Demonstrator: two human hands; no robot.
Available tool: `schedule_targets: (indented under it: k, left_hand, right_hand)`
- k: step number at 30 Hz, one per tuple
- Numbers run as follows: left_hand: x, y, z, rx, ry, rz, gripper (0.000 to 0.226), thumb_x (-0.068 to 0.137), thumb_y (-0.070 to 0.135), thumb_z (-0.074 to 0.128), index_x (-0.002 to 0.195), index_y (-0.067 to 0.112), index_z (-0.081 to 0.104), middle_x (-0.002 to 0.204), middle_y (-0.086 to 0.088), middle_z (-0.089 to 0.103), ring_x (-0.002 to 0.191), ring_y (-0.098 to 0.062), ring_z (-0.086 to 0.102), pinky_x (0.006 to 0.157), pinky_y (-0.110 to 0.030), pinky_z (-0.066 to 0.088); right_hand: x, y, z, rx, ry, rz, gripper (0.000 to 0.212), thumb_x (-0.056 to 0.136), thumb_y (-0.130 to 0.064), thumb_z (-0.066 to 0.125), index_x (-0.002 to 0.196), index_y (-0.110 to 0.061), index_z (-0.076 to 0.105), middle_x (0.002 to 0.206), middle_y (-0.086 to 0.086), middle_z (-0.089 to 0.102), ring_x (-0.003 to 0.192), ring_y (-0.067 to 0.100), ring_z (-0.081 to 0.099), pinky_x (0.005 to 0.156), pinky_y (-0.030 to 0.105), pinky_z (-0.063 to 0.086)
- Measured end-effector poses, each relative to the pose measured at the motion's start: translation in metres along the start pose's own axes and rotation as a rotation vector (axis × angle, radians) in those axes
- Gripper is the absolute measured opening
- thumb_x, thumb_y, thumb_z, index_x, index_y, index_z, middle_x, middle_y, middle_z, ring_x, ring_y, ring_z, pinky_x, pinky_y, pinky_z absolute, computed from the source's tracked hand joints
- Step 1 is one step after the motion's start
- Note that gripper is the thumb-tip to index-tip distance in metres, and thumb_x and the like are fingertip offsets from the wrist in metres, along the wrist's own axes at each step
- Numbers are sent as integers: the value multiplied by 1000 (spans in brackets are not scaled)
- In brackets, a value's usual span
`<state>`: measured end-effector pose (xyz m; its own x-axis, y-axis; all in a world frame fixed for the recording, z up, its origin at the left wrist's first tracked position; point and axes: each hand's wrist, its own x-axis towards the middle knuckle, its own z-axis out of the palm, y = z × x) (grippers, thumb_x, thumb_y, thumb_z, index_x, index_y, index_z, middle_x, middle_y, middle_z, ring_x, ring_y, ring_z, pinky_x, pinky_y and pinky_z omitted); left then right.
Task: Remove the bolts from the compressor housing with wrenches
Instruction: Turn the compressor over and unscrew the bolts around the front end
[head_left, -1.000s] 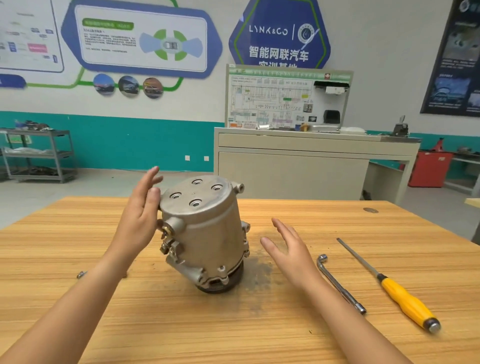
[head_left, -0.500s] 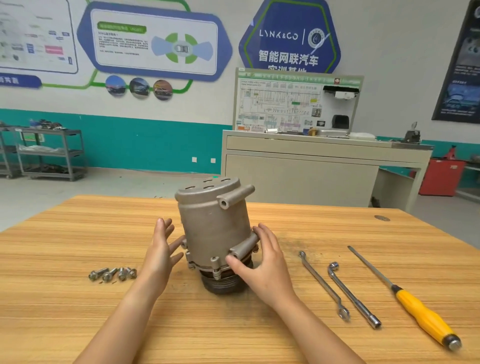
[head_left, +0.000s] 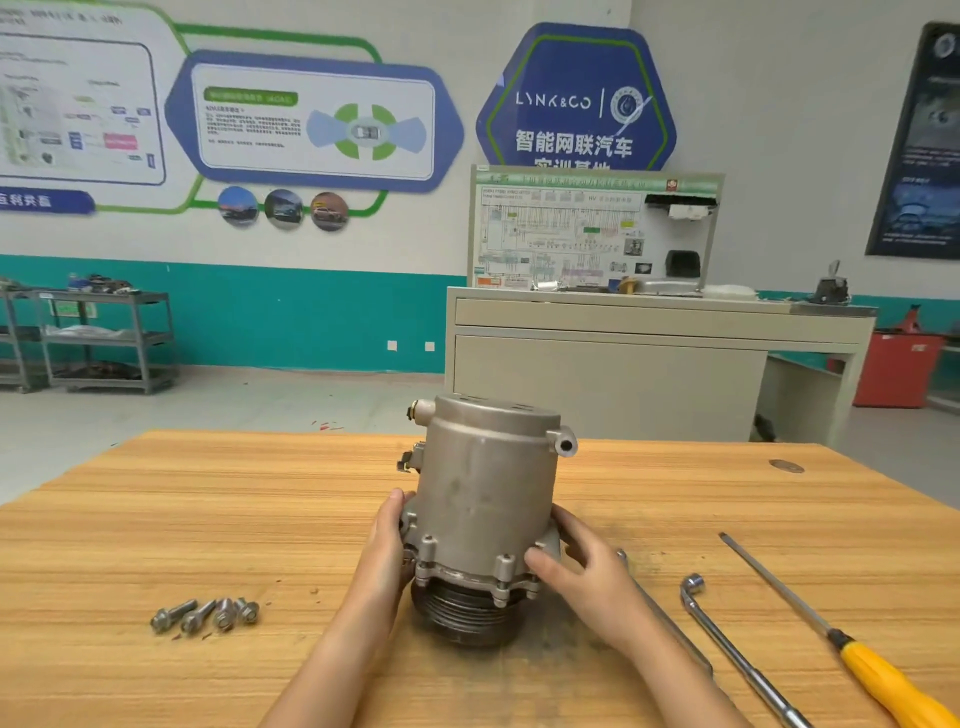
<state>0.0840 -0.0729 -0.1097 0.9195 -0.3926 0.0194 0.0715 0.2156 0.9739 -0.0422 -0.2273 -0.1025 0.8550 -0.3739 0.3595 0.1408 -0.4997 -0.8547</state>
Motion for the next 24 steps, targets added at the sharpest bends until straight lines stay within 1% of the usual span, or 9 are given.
schedule_targets:
  k: [3, 7, 9, 10, 14, 16, 19, 21, 24]
  left_hand:
    - [-2, -1, 6, -10, -4, 82, 58, 96, 52, 20, 121, 16, 57, 102, -6, 72, 99, -21, 65, 83, -35, 48]
    - [-2, -1, 4, 85, -56, 166, 75, 80, 65, 23, 122, 14, 59, 109, -6, 70, 106, -20, 64, 93, -37, 48]
    - [-2, -2, 3, 96, -10, 162, 70, 88, 61, 20, 122, 14, 59, 112, -7, 68, 108, -22, 62, 98, -41, 45]
    - [-2, -2, 3, 105, 22, 160, 66, 93, 57, 18, 122, 14, 59, 111, -6, 68, 107, -20, 61, 96, -39, 46]
    - [-5, -1, 5, 132, 115, 162, 52, 99, 47, 18, 110, 21, 62, 95, 9, 66, 92, -6, 60, 73, -25, 45]
    - [-8, -2, 3, 144, 130, 173, 47, 100, 44, 19, 109, 24, 61, 92, 12, 65, 89, -3, 59, 69, -24, 44]
    - [-17, -4, 0, 140, 115, 187, 50, 102, 39, 18, 112, 18, 63, 98, 5, 70, 95, -9, 63, 76, -25, 48]
    - [-23, -5, -1, 136, 148, 197, 48, 102, 36, 20, 106, 18, 65, 89, 11, 71, 89, -3, 63, 71, -20, 48]
    - [-28, -1, 3, 126, 178, 148, 46, 101, 40, 23, 83, 26, 63, 63, 19, 68, 80, -3, 60, 63, -26, 43]
  right_hand:
    - [2, 4, -1, -44, -2, -10, 46, 74, -48, 68, 111, -51, 41, 112, -39, 44, 104, -24, 40, 83, 8, 34]
    - [4, 4, 5, -165, 25, -73, 42, 81, -42, 65, 106, -58, 35, 112, -37, 38, 101, -31, 33, 77, -1, 30]
    - [5, 3, 6, -203, 49, -95, 41, 80, -44, 64, 107, -57, 36, 110, -38, 39, 101, -31, 32, 76, -3, 29]
    - [6, 2, 6, -206, 60, -102, 41, 80, -44, 65, 107, -56, 37, 110, -37, 43, 101, -29, 34, 77, -1, 30]
    - [2, -1, 5, -173, 95, -115, 36, 77, -39, 69, 96, -57, 45, 105, -33, 52, 100, -22, 42, 76, -1, 33]
    - [-4, -3, 2, -176, 85, -114, 33, 71, -46, 68, 93, -57, 46, 104, -31, 53, 99, -19, 44, 76, 3, 34]
    - [-16, -6, -1, -203, 77, -120, 40, 57, -64, 57, 94, -54, 45, 102, -28, 55, 94, -14, 46, 72, 6, 36]
    - [-20, -8, -2, -168, 99, -142, 38, 54, -64, 56, 90, -52, 50, 97, -24, 59, 89, -8, 51, 70, 7, 38]
    - [-22, -12, -1, -84, 103, -107, 16, 63, -55, 61, 79, -54, 57, 93, -22, 62, 88, -6, 54, 71, 10, 40]
